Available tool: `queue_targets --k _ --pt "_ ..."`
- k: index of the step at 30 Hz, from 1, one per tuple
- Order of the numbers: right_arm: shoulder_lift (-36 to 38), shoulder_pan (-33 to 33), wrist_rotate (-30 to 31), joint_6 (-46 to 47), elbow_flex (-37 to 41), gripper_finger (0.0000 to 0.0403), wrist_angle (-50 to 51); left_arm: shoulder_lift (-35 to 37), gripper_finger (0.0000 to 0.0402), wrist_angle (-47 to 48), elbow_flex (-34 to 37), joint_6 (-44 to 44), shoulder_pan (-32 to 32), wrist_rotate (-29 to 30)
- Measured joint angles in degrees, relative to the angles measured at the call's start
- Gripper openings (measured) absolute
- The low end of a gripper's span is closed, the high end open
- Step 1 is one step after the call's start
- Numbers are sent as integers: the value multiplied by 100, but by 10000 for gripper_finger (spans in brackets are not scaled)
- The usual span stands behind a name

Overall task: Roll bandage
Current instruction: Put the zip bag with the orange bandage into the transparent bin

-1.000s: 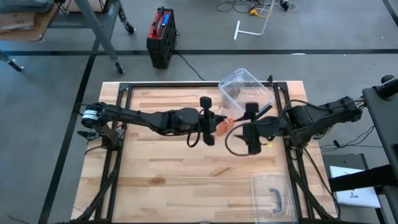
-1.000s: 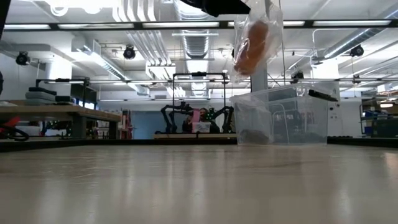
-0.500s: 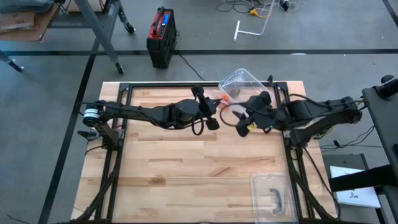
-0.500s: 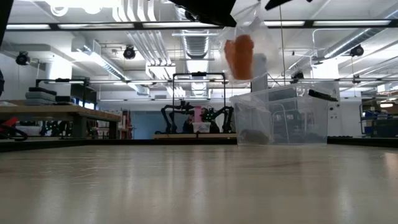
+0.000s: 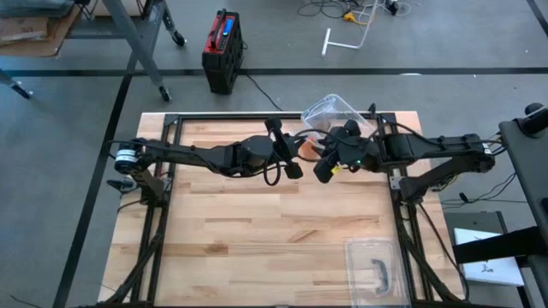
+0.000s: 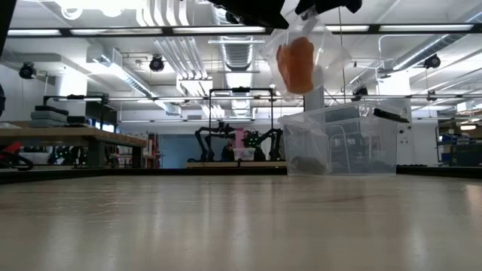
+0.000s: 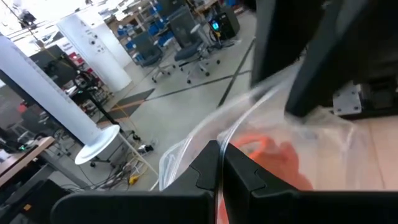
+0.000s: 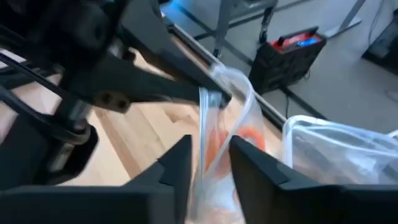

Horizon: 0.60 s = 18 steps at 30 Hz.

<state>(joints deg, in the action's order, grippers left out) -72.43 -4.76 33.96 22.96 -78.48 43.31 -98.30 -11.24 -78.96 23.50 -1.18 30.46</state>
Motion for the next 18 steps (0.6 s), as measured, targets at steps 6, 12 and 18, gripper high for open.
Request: queue_targets --k 6,12,18 --pt "-113 144 -250 -431 2 15 -63 0 0 -57 -11 -1 2 -173" --pt "56 280 -111 -928 -16 3 -56 172 8 817 -11 407 48 -277" --pt "204 625 462 -1189 -489 1 958 769 65 2194 -44 146 23 -252"
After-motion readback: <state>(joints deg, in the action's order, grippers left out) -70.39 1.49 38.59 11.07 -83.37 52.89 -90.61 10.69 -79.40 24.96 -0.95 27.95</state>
